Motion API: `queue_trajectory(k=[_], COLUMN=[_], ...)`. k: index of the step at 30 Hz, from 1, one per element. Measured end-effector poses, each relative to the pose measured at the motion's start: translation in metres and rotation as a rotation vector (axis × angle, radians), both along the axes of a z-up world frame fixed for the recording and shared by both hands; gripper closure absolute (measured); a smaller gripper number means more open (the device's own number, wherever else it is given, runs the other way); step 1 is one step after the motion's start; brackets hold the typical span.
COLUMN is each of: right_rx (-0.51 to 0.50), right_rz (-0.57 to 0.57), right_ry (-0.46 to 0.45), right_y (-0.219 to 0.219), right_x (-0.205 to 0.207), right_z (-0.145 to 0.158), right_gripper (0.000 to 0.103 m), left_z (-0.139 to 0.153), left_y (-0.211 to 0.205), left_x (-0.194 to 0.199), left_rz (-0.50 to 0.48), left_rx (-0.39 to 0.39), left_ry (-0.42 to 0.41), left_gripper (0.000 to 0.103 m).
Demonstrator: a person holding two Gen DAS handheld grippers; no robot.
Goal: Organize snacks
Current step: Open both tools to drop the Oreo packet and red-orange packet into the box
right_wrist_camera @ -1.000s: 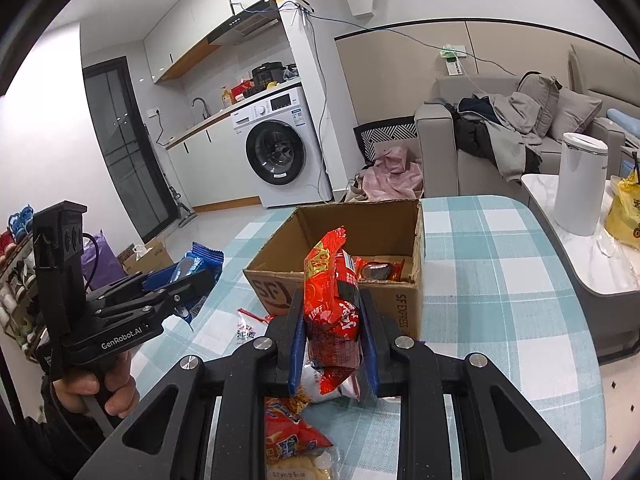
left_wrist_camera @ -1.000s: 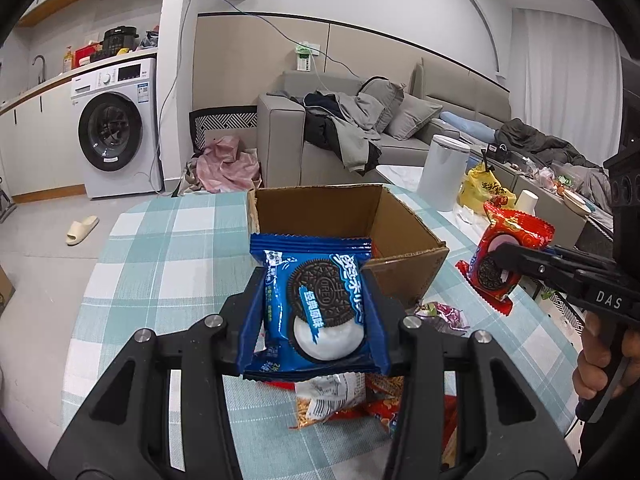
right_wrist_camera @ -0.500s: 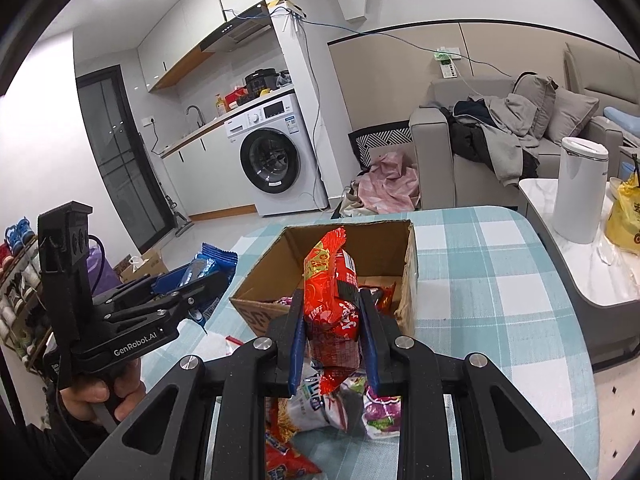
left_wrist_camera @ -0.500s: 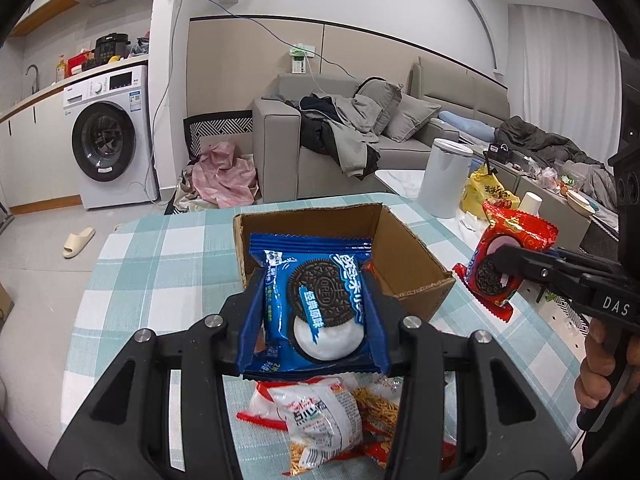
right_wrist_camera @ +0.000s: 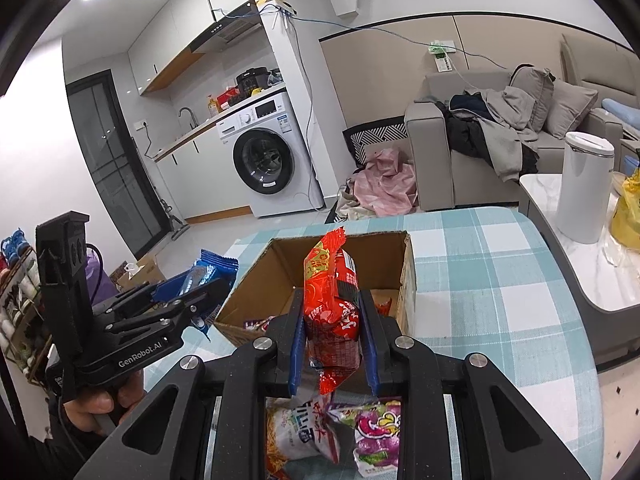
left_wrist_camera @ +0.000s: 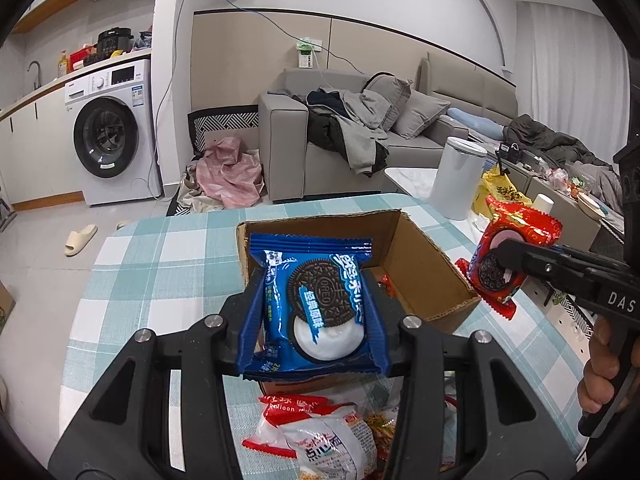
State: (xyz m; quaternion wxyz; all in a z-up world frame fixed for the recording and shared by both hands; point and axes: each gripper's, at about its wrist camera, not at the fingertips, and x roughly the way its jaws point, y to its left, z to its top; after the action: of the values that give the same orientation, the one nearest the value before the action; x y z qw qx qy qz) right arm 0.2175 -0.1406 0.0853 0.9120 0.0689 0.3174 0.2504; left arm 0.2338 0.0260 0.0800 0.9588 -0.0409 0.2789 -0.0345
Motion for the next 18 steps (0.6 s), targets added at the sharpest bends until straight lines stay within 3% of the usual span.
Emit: queue_trajectory(k=[18], right_rx=[0.022], right_rz=[-0.032], right_ry=[0.056], right_y=[0.009], right_x=[0.045], right_z=[-0.027], right_gripper=[0.079], left_z=[-0.030], left_y=[0.003], left_x=[0.056], left_rz=[0.010], left_rx=[0.015], left_ry=[0.050], left_gripper=[0.061])
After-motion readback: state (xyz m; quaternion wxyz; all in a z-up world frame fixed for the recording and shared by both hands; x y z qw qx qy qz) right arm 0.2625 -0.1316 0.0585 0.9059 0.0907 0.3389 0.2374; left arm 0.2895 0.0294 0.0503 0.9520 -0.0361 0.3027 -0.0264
